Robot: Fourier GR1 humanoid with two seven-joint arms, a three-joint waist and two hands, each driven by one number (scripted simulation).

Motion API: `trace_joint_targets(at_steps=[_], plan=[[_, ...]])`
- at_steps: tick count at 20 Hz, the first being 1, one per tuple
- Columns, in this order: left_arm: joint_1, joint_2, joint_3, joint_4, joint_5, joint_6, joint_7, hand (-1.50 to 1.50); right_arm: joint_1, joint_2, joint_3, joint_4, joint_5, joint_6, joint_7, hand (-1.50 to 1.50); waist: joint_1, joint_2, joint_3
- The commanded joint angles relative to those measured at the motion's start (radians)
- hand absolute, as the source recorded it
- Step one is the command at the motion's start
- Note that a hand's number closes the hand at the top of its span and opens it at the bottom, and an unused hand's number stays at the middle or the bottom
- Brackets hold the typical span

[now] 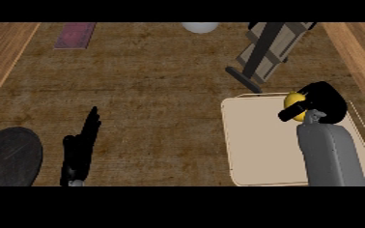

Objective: Pick the lemon from the tray and place it in the tiered basket

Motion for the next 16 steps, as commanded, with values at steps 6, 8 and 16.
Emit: trace_joint_targets(at_steps=[6, 8, 16], plan=[[0.057, -0.019, -0.003, -0.016, -0.003, 0.017, -0.018, 0.00, -0.128, -0.084, -0.059, -0.547, -0.229, 0.372, 0.034, 1.50, -0.028, -0.008, 0.001], [0.037, -0.021, -0.001, 0.003, -0.002, 0.010, -0.011, 0.00, -0.196, -0.070, -0.091, -0.653, -0.255, 0.413, 0.119, 1.50, -0.031, -0.007, 0.001], [0.049, -0.011, -0.013, -0.022, -0.006, -0.017, -0.025, 0.00, -0.541, -0.313, -0.207, -0.740, -0.333, 0.631, 0.199, 1.50, -0.005, -0.001, 0.000]])
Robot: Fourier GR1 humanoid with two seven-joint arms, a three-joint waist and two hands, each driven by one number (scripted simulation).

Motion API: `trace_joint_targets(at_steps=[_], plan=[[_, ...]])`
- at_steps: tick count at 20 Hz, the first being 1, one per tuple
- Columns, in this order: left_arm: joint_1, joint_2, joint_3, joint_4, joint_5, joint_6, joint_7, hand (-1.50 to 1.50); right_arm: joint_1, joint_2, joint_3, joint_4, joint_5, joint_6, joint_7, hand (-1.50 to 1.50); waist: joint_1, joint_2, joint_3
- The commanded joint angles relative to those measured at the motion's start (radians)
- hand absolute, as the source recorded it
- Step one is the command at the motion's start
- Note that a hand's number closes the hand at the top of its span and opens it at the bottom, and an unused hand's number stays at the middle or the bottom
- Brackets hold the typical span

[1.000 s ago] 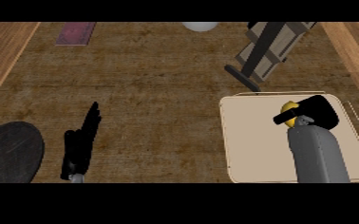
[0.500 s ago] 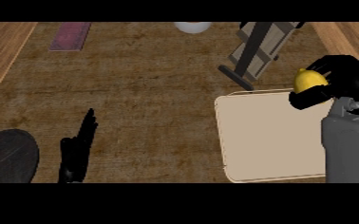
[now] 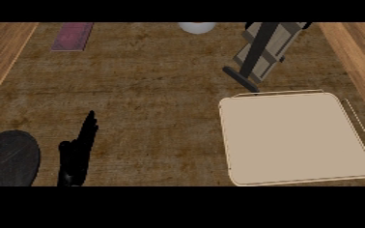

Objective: Pick the lemon from the tray and place it in the tiered basket

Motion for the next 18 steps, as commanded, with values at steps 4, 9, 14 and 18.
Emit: trace_joint_targets(at_steps=[4, 9, 14, 18], plan=[[0.009, -0.009, -0.003, 0.014, -0.006, -0.009, -0.028, 0.00, -0.314, -0.149, -0.040, 0.032, -0.069, 0.282, 0.233, 1.50, 0.016, 0.004, -0.001], [-0.037, 0.000, 0.009, 0.007, 0.006, -0.027, 0.012, 0.00, -0.463, -0.206, -0.041, 0.222, -0.025, 0.262, 0.201, 1.50, 0.029, 0.012, 0.000], [-0.039, -0.027, -0.022, -0.039, -0.034, 0.017, 0.050, 0.00, -0.548, -0.233, -0.039, 0.411, 0.056, 0.165, 0.141, 1.50, 0.044, 0.018, 0.002], [-0.038, -0.021, -0.018, -0.014, -0.030, -0.011, 0.024, 0.00, -0.620, -0.270, -0.046, 0.588, 0.095, 0.124, 0.101, 1.50, 0.047, 0.020, 0.002]])
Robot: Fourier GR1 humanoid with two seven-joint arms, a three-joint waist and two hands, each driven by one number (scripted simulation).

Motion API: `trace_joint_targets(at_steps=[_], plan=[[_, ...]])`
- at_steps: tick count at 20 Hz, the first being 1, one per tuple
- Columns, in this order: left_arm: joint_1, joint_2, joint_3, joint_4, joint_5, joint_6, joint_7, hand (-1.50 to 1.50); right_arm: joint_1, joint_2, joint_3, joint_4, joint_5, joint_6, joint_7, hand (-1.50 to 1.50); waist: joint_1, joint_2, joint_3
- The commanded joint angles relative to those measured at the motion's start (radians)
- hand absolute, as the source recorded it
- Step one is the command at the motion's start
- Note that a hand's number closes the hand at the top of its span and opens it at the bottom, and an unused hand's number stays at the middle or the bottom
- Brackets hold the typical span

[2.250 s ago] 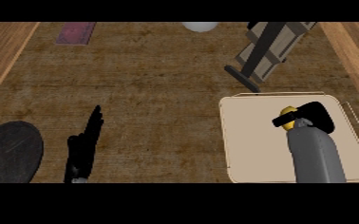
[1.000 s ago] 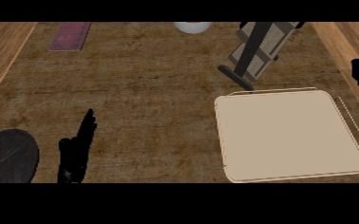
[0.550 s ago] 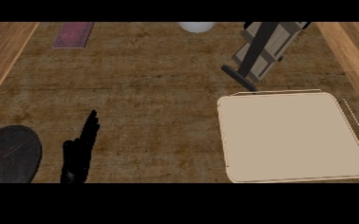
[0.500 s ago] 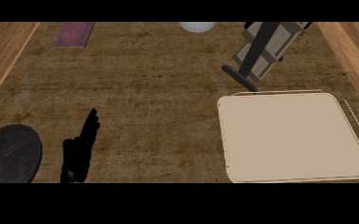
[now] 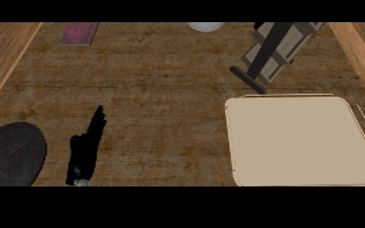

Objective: Pick the lemon from the tray and place it in the tiered basket

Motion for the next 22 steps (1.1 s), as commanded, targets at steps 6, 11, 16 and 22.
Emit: trace_joint_targets(at_steps=[6, 11, 16, 22], plan=[[-0.014, -0.006, 0.000, -0.022, -0.013, -0.003, 0.044, 0.00, -0.035, -0.020, 0.018, 0.352, 0.068, -0.219, -0.091, 1.50, 0.009, 0.007, 0.002], [-0.060, 0.018, 0.058, 0.059, 0.010, -0.041, 0.003, 0.00, -0.026, -0.026, 0.036, 0.472, 0.062, -0.273, -0.189, 1.50, 0.004, 0.008, 0.002], [-0.053, -0.030, 0.024, 0.076, -0.030, -0.005, -0.013, 0.00, -0.033, 0.039, 0.098, 0.600, 0.126, -0.377, -0.160, 1.50, 0.010, 0.009, 0.001], [-0.048, -0.008, 0.027, -0.024, -0.025, -0.021, 0.048, 0.00, 0.013, 0.078, 0.086, 0.723, 0.142, -0.557, -0.196, 1.50, 0.016, 0.009, 0.002]])
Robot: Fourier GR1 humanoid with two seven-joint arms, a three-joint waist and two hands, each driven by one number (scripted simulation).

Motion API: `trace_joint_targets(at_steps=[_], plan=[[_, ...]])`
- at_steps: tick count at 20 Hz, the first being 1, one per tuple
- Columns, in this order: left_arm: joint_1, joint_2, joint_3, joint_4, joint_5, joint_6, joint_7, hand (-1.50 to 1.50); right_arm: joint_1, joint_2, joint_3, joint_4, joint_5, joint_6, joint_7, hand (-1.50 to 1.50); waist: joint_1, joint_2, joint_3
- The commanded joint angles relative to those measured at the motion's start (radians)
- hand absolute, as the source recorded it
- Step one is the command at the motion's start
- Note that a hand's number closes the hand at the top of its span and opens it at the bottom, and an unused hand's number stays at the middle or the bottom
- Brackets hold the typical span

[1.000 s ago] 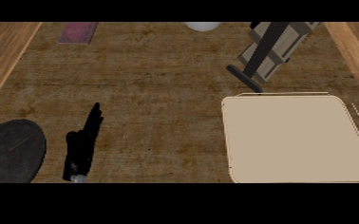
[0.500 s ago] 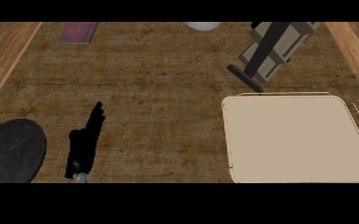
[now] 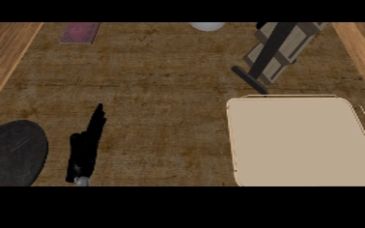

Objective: Pick the lemon from the tray and place it in the tiered basket

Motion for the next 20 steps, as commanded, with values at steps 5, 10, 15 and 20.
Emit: trace_joint_targets(at_steps=[5, 10, 15, 20], plan=[[-0.013, 0.018, 0.020, 0.005, 0.005, -0.027, 0.007, 0.00, -0.010, 0.043, -0.124, 0.132, -0.088, -0.206, -0.011, 1.50, -0.004, 0.000, 0.000], [0.029, -0.001, -0.014, -0.054, -0.004, -0.023, 0.021, 0.00, -0.001, 0.117, -0.204, 0.177, -0.168, -0.382, -0.051, -1.50, 0.007, -0.001, 0.001], [0.028, -0.011, -0.002, -0.022, -0.018, -0.004, -0.007, 0.00, -0.009, 0.079, -0.290, 0.168, -0.260, -0.503, -0.170, -1.50, 0.006, 0.002, 0.001], [0.021, -0.015, 0.015, 0.003, -0.017, -0.002, -0.021, 0.00, -0.046, 0.024, -0.254, 0.114, -0.214, -0.602, -0.149, -1.50, -0.005, -0.002, 0.000]])
